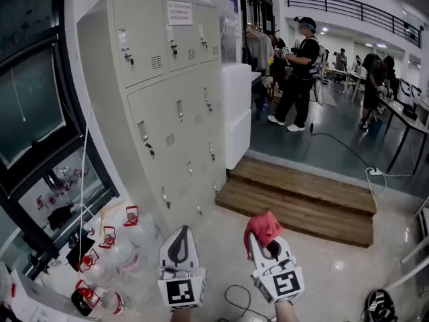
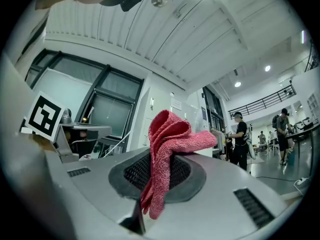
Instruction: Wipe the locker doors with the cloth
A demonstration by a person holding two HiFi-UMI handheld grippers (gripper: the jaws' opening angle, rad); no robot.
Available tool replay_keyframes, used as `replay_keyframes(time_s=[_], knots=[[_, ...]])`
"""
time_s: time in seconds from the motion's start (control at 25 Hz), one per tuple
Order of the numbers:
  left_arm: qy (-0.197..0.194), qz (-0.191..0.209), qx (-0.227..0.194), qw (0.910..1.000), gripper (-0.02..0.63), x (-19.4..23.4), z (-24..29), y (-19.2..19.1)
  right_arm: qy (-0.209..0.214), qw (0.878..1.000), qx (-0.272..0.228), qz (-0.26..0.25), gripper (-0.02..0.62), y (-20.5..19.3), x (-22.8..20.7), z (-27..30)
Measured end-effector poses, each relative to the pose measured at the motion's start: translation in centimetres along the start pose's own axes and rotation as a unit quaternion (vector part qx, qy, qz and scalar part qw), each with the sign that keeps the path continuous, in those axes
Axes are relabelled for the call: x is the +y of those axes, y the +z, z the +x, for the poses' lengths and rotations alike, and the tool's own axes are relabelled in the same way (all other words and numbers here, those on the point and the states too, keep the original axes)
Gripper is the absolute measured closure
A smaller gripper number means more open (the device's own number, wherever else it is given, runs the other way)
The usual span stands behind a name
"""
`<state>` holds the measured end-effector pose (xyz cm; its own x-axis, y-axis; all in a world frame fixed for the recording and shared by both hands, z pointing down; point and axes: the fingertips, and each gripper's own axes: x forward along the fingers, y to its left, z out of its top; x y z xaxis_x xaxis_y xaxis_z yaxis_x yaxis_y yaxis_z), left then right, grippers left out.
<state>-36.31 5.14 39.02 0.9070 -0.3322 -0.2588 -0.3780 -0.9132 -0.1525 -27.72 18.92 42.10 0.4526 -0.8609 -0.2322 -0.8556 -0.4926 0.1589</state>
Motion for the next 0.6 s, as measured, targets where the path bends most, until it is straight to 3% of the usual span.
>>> replay_keyframes(time_s=[0.6], knots=[[0.021,0.0,-0.009,0.9997,0.591,-3.8,2.1,0.6,0.016,1.0,-0.003,-0.002,0.569,-1.3,-4.0,-0.2]])
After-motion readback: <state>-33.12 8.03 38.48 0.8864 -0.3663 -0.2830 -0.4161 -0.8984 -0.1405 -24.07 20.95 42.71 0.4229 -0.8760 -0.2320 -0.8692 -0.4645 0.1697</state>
